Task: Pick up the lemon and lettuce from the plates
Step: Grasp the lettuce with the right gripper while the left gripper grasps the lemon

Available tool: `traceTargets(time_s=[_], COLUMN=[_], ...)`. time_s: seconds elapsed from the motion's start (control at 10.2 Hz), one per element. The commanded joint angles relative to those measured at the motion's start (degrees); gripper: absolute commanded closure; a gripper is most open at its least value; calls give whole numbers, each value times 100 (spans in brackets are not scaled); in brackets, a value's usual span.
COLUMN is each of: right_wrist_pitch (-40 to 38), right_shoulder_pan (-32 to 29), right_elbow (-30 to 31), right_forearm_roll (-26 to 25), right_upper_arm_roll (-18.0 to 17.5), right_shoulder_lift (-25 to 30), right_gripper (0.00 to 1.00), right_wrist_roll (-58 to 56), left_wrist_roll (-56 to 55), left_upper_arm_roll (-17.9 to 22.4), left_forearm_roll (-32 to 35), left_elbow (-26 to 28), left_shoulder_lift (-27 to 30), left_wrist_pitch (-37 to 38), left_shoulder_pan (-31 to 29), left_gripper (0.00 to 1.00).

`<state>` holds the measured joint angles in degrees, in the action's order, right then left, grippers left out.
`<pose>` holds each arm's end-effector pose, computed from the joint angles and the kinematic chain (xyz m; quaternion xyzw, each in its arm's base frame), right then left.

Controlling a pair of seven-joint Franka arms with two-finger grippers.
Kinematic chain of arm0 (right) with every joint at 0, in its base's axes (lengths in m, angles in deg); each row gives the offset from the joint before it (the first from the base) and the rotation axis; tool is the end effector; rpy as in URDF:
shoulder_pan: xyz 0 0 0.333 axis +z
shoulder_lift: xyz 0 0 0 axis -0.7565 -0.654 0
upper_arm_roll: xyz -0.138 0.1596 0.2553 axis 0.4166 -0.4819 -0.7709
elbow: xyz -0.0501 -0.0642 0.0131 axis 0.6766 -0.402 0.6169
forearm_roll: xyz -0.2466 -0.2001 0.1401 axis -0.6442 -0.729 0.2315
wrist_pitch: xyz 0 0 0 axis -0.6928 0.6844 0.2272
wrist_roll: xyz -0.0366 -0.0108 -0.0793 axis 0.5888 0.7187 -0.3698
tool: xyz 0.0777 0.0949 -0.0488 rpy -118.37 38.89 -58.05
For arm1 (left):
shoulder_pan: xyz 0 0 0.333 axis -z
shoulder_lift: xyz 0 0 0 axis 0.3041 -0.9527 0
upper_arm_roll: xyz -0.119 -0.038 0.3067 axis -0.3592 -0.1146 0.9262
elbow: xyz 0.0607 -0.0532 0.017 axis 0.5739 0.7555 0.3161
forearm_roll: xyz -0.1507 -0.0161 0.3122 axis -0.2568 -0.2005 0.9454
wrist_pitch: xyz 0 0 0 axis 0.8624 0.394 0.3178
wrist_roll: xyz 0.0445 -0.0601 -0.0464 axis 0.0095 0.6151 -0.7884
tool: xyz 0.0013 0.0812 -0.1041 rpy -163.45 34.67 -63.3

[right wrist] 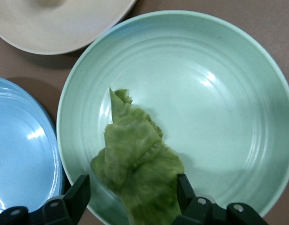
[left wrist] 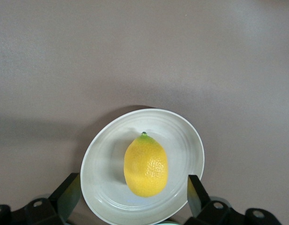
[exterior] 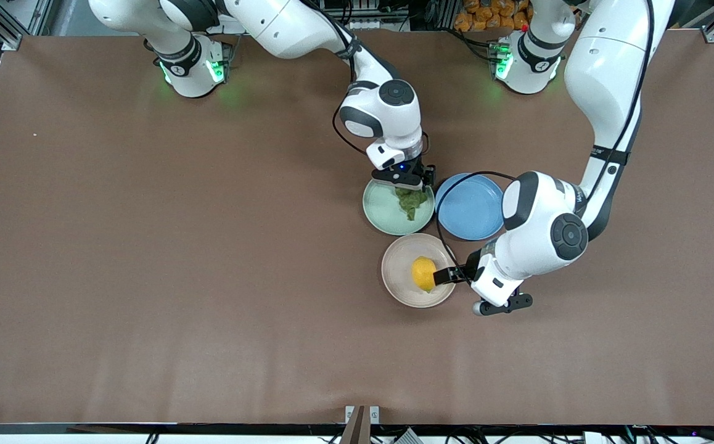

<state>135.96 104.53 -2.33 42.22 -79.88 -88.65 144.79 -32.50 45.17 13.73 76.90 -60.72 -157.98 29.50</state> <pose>0.3791 0.6218 0.2201 -0.9811 0.1501 -0.0711 0.0995 0.6474 -0.2641 0.3115 0.9824 0.0924 -0.0155 0.1616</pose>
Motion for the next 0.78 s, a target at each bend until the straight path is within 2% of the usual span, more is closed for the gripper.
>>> traceTargets(time_s=[0.0, 0.1, 0.39, 0.59, 0.68], right_wrist_pitch=[-100, -118, -379, -1466, -1898], right_shoulder_pan=[52, 52, -35, -359, -805], right_elbow=[-220, -220, -203, -194, -159], right_forearm_roll=[-218, -210, -411, -342, -333], right_upper_arm_roll=[43, 43, 34, -123, -454], right_shoulder_lift=[-119, -110, 91, 713, 1099], right_gripper=[82, 100, 100, 100, 100], right_wrist_roll=[167, 159, 19, -611, -954], left_wrist_roll=[-118, -179, -171, -153, -153], left_upper_arm_roll=[45, 54, 62, 71, 80], left_forearm_roll=[-18, -18, -18, -9, -9], left_elbow=[35, 122, 140, 140, 140], left_shoulder_lift=[25, 16, -89, -125, -125], left_wrist_pitch=[69, 95, 95, 95, 95], left_shoulder_pan=[217, 322, 332, 324, 324], left_gripper=[0, 0, 0, 0, 0])
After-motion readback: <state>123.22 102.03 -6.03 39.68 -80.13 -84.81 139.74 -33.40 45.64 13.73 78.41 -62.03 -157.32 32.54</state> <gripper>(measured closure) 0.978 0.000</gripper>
